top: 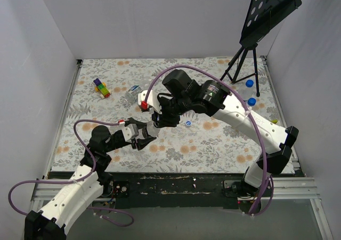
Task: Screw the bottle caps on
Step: Screw the bottle cap onto the plastic bottle.
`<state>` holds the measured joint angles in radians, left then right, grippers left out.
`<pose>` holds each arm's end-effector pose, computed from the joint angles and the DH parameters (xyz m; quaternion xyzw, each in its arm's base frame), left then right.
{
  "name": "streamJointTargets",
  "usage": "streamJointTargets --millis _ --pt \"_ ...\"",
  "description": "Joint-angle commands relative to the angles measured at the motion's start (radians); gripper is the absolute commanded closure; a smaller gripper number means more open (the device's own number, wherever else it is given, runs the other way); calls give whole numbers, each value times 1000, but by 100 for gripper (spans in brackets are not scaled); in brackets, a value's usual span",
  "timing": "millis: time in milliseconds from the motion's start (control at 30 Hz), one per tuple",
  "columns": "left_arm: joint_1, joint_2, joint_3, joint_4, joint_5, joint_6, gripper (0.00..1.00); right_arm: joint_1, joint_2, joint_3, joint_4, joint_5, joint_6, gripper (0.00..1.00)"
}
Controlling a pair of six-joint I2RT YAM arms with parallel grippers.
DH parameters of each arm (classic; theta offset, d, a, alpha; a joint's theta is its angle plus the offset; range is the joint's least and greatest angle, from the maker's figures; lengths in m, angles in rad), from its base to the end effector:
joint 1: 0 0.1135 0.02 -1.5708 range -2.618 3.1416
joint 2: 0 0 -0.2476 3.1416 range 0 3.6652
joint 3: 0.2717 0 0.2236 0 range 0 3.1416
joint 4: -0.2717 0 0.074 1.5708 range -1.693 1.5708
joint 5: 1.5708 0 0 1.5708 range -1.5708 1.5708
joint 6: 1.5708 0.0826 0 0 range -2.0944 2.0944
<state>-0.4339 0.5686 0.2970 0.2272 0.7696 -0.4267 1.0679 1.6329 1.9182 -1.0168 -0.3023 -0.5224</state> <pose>0.1284 -0.1228 0.2409 0.2619 0.6688 -0.5138 0.4691 0.1418 0.3088 0.3767 -0.6875 0.5883 0.2409 0.3509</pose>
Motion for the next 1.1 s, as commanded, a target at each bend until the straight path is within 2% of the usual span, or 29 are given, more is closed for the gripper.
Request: streamJointTargets --millis 0,200,333,467,600,700,867,1067 --pt "-3 -10 48 31 51 -4 59 3 -4 -5 32 -9 -2 74" --pt "-3 -12 50 60 82 -24 60 3 15 -7 -57 -98 -91 74" --pt "-2 33 74 106 152 -44 66 3 28 -15 -118 -133 -191 74" --pt "0 122 137 100 218 -47 69 3 54 7 -166 -136 -246 75" --pt "0 174 174 165 188 -60 69 -8 73 13 -157 -92 -229 77" --pt "0 182 175 231 125 -55 68 -32 74 8 -129 -100 -174 79" --pt "-2 175 145 320 28 -37 68 -121 65 -10 -45 -119 13 80" --pt "-32 154 93 385 -97 22 68 -189 100 14 -28 -118 344 82"
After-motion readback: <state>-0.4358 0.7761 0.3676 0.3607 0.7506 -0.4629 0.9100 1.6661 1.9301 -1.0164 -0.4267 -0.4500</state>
